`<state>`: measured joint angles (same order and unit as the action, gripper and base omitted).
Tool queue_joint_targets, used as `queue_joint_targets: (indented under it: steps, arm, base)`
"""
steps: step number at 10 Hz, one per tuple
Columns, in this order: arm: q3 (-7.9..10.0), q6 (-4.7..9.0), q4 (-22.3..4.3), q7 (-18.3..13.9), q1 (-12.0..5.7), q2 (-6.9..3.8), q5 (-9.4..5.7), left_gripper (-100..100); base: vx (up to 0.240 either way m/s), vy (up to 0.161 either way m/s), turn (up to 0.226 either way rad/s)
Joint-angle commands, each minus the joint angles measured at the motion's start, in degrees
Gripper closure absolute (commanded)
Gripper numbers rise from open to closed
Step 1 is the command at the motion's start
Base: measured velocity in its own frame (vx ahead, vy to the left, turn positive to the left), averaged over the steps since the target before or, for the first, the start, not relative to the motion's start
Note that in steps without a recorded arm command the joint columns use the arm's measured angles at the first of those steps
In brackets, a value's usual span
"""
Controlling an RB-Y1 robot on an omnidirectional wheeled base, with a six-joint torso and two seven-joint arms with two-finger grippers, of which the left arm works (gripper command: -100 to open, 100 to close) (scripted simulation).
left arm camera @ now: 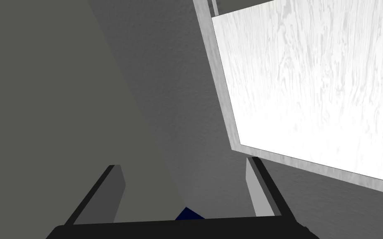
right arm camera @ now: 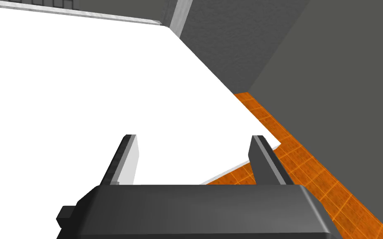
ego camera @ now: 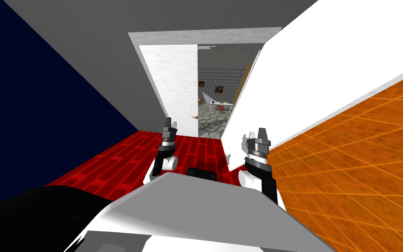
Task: Pull the door open
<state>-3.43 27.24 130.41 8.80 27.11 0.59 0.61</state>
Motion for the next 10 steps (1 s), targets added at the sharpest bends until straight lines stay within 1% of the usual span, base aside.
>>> queue_joint_targets:
  steps: [1,2,3,8,10]
  arm:
    - [0.41,0.43,-2.15,-0.20,-0.82,-0.52,-0.17,-100]
    - [0.56,0.60,-2.99,-0.28,-1.13,-0.70,-0.24,-100]
    - [0.88,0.94,-4.65,-0.44,-1.76,-1.06,-0.37,-100]
    - [1.95,2.09,-10.36,-0.97,-3.92,-2.12,-0.82,-100]
    - [2.52,2.69,-13.35,-1.25,-5.05,-2.59,-1.06,-100]
  base:
    - [-0.031,0.047,-0.056]
    - [0.088,0.010,-0.038]
    - [0.110,-0.002,-0.035]
    - [0.088,0.008,-0.035]
    - [0.073,0.013,-0.040]
